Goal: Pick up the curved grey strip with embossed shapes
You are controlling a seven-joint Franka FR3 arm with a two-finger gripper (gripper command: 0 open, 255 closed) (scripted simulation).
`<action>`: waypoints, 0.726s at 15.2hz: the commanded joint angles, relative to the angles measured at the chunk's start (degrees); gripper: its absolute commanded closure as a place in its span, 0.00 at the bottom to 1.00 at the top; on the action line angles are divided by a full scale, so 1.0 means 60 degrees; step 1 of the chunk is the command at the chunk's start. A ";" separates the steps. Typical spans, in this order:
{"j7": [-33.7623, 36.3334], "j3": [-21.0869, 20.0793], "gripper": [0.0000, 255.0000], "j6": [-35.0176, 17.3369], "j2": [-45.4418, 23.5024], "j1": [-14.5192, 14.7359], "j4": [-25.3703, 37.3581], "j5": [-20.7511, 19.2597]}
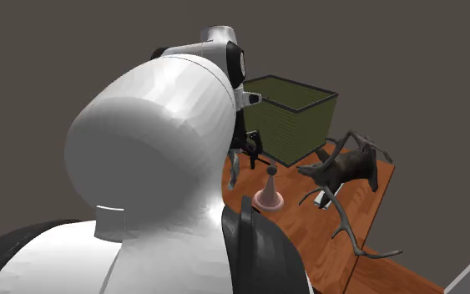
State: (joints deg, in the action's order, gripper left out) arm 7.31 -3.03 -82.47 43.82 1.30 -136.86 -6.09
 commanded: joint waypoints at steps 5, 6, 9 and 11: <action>-0.0523 0.0298 0.00 -0.1295 -0.1110 0.0098 0.0165 -0.0034; -0.0657 0.0364 0.00 -0.1601 -0.1404 0.0124 0.0240 -0.0028; -0.1066 0.0548 0.00 -0.2467 -0.2316 0.0213 0.0539 0.0022; -0.1348 0.0655 0.00 -0.2996 -0.2942 0.0278 0.0800 0.0085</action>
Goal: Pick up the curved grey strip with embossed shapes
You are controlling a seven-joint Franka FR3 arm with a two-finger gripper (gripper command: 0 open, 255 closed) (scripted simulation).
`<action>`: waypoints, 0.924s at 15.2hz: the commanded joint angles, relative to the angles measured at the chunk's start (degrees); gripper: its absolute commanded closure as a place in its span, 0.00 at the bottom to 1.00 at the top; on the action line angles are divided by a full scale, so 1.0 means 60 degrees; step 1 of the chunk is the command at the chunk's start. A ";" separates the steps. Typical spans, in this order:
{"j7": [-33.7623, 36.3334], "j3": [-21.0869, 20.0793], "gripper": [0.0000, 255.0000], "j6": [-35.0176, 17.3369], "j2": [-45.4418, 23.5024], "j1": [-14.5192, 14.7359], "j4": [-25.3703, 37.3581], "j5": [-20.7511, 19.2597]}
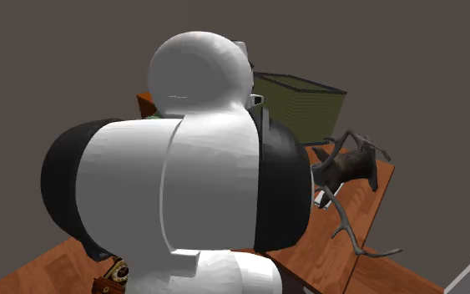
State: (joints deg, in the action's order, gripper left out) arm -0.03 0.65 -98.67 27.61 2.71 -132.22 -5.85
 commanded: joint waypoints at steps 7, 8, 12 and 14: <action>-0.1176 0.0304 0.00 -0.1800 -0.2486 0.0275 0.1317 0.0459; -0.1333 0.0326 0.00 -0.1967 -0.2810 0.0306 0.1547 0.0540; -0.1970 0.0361 0.00 -0.2510 -0.4106 0.0405 0.2582 0.0908; -0.2285 0.0348 0.00 -0.2706 -0.4754 0.0439 0.3168 0.1107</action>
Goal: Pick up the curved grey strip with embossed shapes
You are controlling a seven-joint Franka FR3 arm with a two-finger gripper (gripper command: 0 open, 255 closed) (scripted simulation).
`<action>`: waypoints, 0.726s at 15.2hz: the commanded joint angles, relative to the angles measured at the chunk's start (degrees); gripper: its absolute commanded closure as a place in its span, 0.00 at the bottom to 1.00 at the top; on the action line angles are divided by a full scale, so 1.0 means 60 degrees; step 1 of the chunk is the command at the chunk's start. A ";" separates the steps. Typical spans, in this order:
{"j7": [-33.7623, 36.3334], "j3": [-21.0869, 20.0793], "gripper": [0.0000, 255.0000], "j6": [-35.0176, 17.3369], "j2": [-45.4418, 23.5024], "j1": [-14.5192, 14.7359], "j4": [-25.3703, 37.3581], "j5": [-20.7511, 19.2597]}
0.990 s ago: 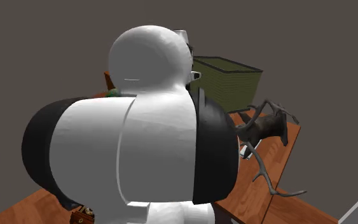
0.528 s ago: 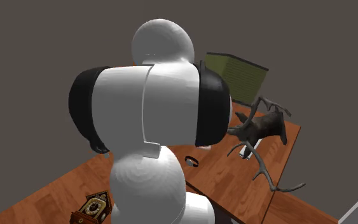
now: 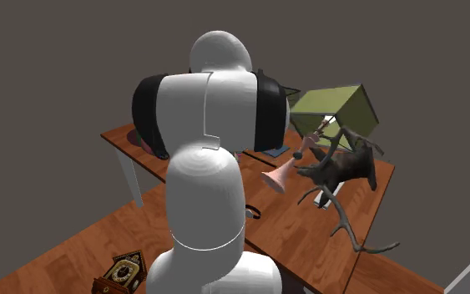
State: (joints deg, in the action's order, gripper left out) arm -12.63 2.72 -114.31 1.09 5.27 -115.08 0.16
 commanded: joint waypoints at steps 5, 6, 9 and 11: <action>-0.0930 -0.0127 0.00 -0.0368 -0.1966 0.0042 0.1992 0.0594; -0.1066 -0.0167 0.00 -0.0384 -0.2297 0.0041 0.2370 0.0683; -0.1149 -0.0196 0.00 -0.0621 -0.2529 0.0036 0.2393 0.0735; -0.1167 -0.0199 0.00 -0.0854 -0.2603 0.0036 0.2234 0.0747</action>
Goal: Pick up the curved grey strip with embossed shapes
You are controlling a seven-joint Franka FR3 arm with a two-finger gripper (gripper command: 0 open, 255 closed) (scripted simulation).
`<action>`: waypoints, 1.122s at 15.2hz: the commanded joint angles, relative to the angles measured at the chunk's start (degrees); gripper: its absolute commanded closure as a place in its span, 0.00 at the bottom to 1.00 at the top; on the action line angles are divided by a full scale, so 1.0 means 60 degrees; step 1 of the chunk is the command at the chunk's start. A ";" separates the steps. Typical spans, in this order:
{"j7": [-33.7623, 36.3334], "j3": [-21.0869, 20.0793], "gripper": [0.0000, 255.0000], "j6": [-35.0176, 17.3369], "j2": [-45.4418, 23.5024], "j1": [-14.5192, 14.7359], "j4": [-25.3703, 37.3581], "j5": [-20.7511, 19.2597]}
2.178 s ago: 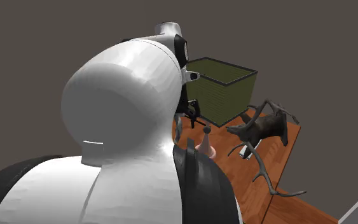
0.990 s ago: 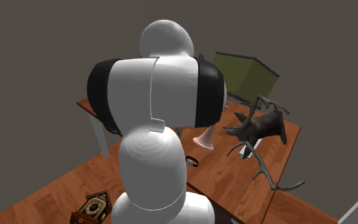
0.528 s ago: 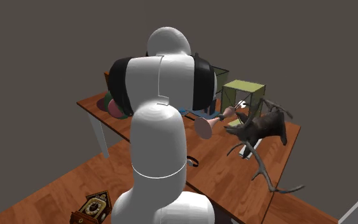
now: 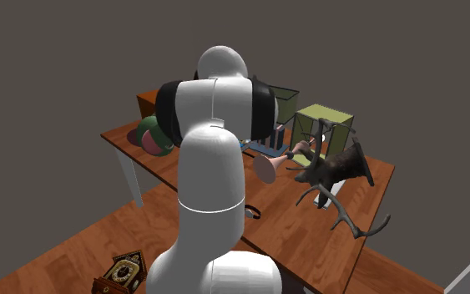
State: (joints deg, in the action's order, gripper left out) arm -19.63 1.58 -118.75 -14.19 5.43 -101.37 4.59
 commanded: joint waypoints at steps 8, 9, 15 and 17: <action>-0.0051 -0.0009 1.00 -0.0521 -0.0201 -0.0001 -0.0314 0.0032; -0.0050 -0.0009 1.00 -0.0520 -0.0202 -0.0001 -0.0313 0.0032; -0.0035 -0.0015 1.00 -0.0525 -0.0207 0.0009 -0.0311 0.0031; -0.0016 -0.0011 1.00 -0.0296 -0.0118 0.0009 -0.0171 0.0018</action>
State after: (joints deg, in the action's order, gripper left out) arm -19.72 1.50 -121.08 -15.07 5.52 -102.85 4.70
